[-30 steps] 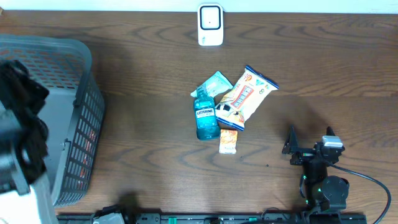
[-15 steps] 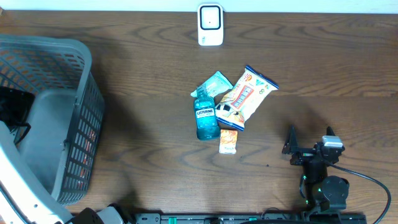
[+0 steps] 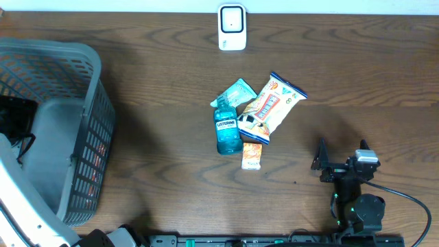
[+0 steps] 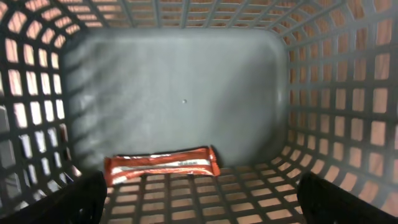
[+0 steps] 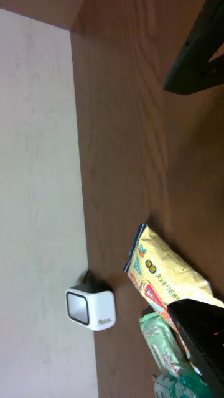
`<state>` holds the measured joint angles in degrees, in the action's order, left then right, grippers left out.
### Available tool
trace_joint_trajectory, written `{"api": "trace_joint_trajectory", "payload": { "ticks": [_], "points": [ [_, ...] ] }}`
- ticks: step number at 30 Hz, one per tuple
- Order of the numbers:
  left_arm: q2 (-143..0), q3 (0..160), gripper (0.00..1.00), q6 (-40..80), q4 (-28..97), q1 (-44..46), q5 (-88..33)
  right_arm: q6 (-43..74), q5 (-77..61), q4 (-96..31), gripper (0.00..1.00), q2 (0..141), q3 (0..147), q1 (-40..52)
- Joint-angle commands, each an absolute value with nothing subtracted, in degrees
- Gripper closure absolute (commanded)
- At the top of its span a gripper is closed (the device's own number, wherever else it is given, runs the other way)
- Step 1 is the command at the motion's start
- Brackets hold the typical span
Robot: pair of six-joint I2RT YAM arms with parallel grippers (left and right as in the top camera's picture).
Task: Scan the item barcode
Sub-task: 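Release the bottle and move the left gripper back into the basket, then lower the left gripper and grasp the red-orange candy stick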
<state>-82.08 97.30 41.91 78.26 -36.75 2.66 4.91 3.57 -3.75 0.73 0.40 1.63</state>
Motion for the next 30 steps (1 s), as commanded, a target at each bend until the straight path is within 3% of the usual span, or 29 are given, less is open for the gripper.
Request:
{"api": "trace_joint_trajectory", "payload": {
  "ticks": [1, 4, 12, 30],
  "points": [
    [-82.0, 96.9, 0.02, 46.1, 78.6, -37.1, 1.5, 4.0, 3.5, -3.9, 0.01, 0.7, 0.3, 1.9],
    [-82.2, 96.8, 0.02, 44.7, 78.7, -37.3, 3.4, 4.0, 3.5, -3.9, 0.01, 0.7, 0.3, 1.9],
    [-87.8, 92.4, 0.02, 66.4, 82.2, -38.1, -1.1, 4.0, 3.5, -3.9, 0.01, 0.7, 0.3, 1.9],
    [-100.7, 75.6, 0.02, 75.0, 71.0, -38.1, -11.0, 4.0, 3.5, -3.9, 0.01, 0.7, 0.3, 1.9]
  ]
}}
